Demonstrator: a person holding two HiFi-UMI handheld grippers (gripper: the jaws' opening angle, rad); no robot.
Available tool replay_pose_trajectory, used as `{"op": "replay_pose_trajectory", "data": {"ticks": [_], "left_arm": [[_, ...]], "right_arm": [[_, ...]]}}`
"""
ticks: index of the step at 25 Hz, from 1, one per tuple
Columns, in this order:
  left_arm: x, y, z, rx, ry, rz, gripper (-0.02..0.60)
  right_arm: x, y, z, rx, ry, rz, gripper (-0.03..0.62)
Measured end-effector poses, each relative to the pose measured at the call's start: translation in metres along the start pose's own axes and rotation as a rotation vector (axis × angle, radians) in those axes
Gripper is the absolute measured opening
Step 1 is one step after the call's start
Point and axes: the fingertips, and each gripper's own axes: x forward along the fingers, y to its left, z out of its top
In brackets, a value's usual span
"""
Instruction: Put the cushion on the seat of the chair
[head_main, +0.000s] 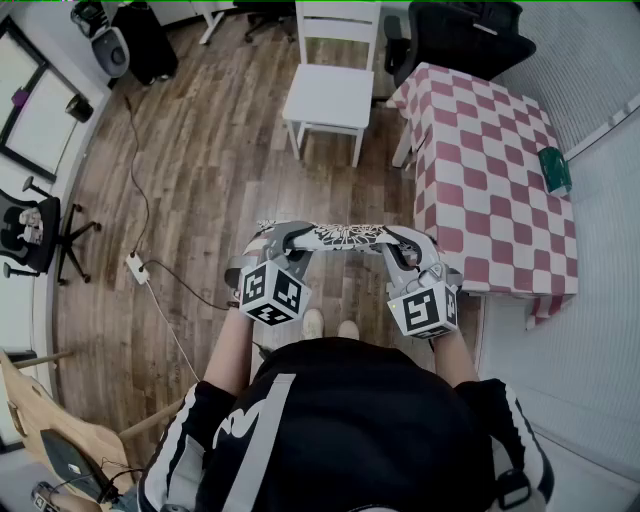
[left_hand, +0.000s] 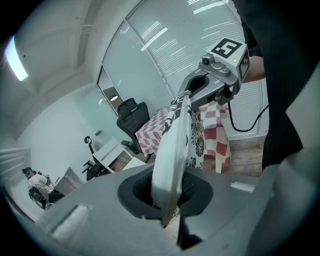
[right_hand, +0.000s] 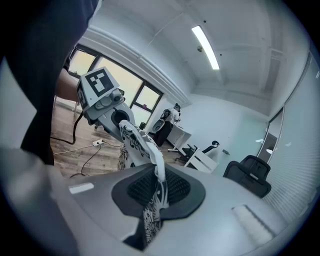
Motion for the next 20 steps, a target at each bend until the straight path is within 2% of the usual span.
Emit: {"op": "replay_pose_trajectory", "data": {"ticks": [20], "left_arm": [[-0.012, 0.015, -0.019, -0.026, -0.012, 0.014, 0.025]], "right_arm": [[0.018, 0.011, 0.019, -0.014, -0.013, -0.012, 0.014]]}}
